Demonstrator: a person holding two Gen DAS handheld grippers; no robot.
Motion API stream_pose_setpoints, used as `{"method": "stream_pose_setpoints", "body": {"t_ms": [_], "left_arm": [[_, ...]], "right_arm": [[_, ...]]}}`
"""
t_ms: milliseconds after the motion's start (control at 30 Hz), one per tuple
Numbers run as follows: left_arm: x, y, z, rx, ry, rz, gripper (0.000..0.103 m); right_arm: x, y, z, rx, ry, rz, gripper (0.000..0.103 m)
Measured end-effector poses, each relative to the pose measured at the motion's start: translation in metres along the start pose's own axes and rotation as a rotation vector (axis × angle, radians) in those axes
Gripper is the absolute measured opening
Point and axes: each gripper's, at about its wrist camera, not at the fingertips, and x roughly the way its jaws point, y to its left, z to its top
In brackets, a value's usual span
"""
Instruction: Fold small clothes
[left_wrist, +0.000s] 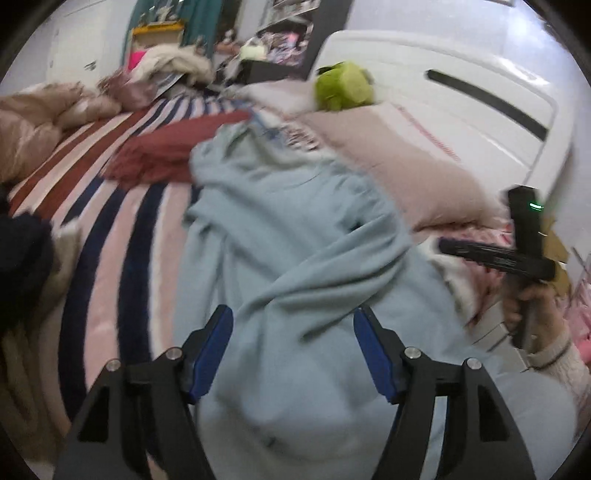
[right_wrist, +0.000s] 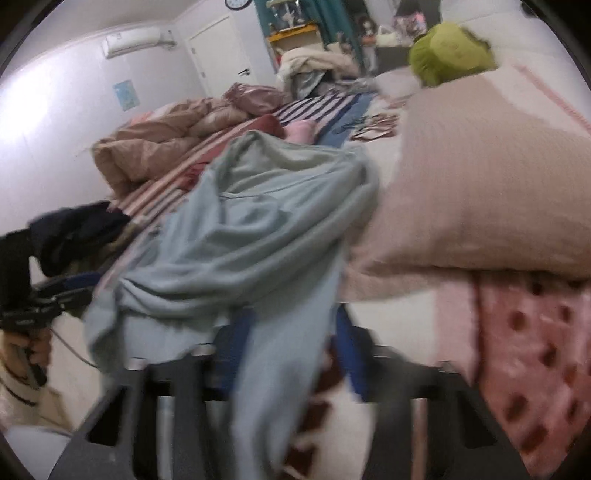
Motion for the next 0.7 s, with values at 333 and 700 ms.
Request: {"method": "stream_pose_setpoints", "body": {"t_ms": [333, 700], "left_arm": [[0.061, -0.057, 0.014, 0.185, 0.110, -0.099, 0.064], [0.065, -0.048, 0.024, 0.152, 0.070, -0.077, 0.054]], "right_arm": [[0.062, -0.024, 0.016, 0.316, 0.081, 0.225, 0.038], [0.055, 0.017, 0.074, 0.194, -0.003, 0.195, 0.001]]}}
